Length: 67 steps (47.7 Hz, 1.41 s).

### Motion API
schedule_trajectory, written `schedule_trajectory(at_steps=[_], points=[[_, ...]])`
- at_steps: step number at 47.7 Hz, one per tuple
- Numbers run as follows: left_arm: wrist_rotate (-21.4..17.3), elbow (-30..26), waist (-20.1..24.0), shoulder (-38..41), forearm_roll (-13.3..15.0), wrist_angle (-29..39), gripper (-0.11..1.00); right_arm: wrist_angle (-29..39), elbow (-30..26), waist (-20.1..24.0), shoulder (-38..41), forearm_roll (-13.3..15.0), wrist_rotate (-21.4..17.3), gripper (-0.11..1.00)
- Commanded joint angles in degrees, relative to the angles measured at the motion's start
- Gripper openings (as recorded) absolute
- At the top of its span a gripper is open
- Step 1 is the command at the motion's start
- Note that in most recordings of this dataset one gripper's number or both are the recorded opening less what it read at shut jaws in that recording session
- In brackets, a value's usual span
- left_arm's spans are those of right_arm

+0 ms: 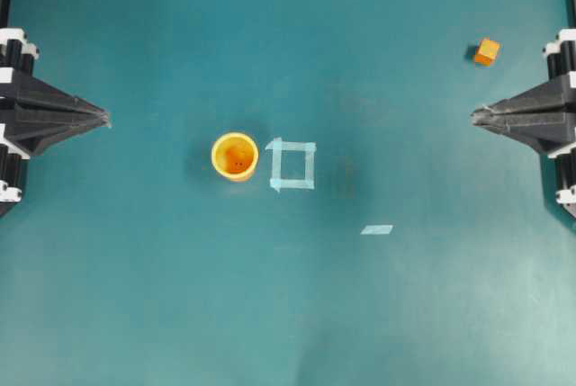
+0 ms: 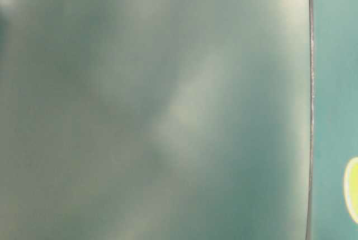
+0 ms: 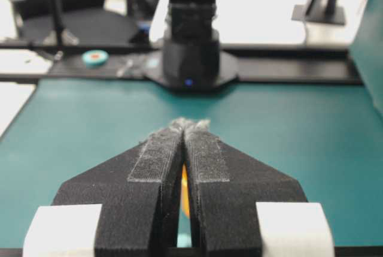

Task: Move the block toward the cup with right arm.
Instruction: 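Move the right gripper toward the small orange cube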

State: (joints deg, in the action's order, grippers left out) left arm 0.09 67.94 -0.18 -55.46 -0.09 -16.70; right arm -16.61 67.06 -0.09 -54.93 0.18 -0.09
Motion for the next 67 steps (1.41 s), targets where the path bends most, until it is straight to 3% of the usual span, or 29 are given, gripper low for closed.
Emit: schedule_trajectory(at_steps=[1,6,12,25,31,52,67], points=[[1.05,-1.85,0.18,0.62,-0.18,2.90,-0.01,-0.26,-0.97,-0.18,0.00,-0.26,-0.09,0.00],[1.41,-2.29,0.09,0.62,-0.18,4.57,0.03,4.22,-2.55,-0.97,0.53,-0.44,-0.62,0.00],[1.41,-2.37,0.09,0.62,-0.18,4.66,0.03,14.59,-5.10,-3.16,0.53,-0.62,-2.37,0.00],[1.41,-2.37,0.18,0.62,-0.18,4.75,0.03,33.05,-8.70,-11.69,-0.53,-0.53,-9.05,0.00],[1.41,-2.37,0.09,0.62,-0.18,4.66,0.03,37.62,-8.96,-14.41,-1.05,-0.53,-10.28,0.00],[1.41,-2.37,0.09,0.62,-0.18,4.22,0.03,43.24,-9.05,-18.11,0.09,-0.44,-10.72,0.00],[1.41,-2.37,0.09,0.70,-0.18,4.22,0.03,43.51,-9.32,-20.74,1.05,-0.53,-11.95,0.00]])
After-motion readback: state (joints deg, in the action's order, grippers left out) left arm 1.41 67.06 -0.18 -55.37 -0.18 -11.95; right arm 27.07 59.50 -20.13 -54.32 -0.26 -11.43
